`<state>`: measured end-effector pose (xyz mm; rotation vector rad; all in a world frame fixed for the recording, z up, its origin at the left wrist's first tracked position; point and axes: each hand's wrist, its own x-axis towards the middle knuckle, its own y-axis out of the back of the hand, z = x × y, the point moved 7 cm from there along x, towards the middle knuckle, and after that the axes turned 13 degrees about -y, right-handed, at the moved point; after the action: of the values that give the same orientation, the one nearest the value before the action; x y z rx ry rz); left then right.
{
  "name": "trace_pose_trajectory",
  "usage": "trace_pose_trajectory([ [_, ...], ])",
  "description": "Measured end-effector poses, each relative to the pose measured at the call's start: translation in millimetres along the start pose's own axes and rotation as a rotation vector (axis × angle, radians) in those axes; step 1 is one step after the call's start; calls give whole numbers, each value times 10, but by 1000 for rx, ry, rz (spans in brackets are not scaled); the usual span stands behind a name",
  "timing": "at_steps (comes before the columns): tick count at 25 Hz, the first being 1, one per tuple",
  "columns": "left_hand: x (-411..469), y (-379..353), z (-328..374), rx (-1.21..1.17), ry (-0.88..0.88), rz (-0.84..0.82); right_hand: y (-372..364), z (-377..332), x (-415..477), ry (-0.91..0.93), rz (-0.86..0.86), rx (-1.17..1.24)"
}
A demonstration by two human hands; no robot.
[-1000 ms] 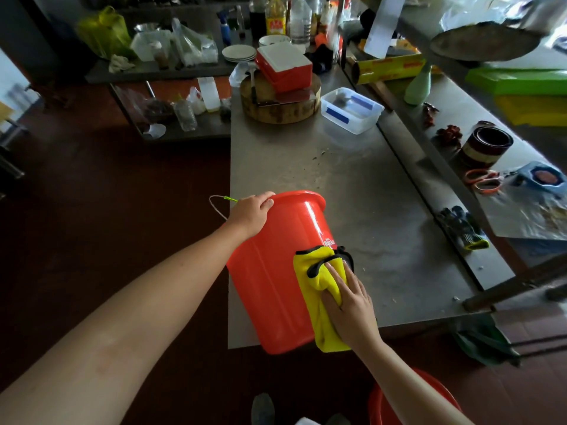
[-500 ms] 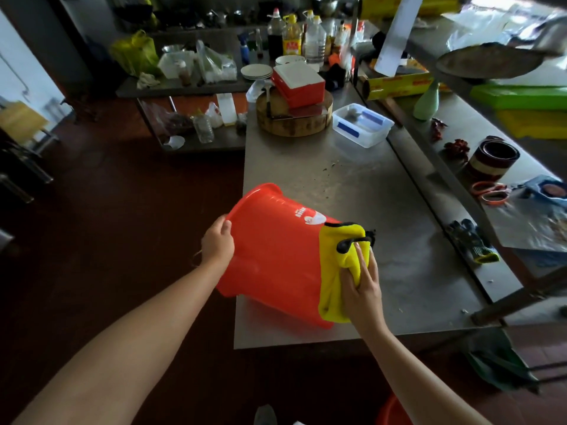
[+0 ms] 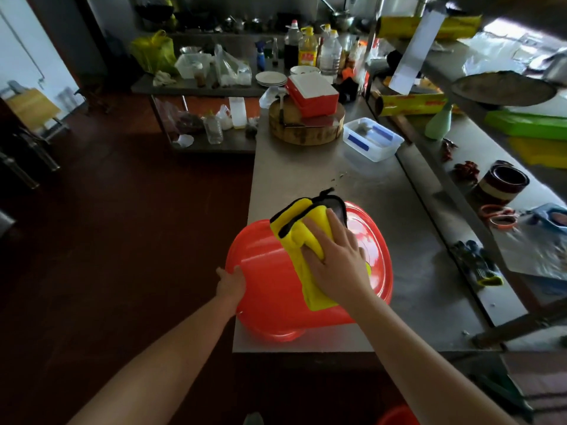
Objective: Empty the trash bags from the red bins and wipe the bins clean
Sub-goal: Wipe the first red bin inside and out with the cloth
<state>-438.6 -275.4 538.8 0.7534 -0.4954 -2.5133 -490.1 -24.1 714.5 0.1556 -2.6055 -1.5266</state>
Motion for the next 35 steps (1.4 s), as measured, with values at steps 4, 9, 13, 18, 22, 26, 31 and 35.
trace_pose_trajectory([
  [4,-19,49,279,254,-380,-86,-232,-301,-15,12,-36,-36],
  [9,-180,32,529,-7,-593,-178,-274,-305,75,-26,-47,-30],
  [13,-267,12,687,2,-711,-229,-275,-217,276,-91,-141,202],
  [18,-145,32,756,-32,-615,-217,-282,113,384,-149,-131,124],
  [22,-186,34,886,-97,-675,-263,-247,326,448,-232,-107,24],
  [26,-160,35,834,-131,-460,-316,-224,344,481,-237,-127,25],
  [31,-361,-271,543,-376,-139,-478,-642,211,360,-165,-303,-337],
  [35,-290,-288,752,-337,-415,-411,-752,194,286,-114,-227,-379],
])
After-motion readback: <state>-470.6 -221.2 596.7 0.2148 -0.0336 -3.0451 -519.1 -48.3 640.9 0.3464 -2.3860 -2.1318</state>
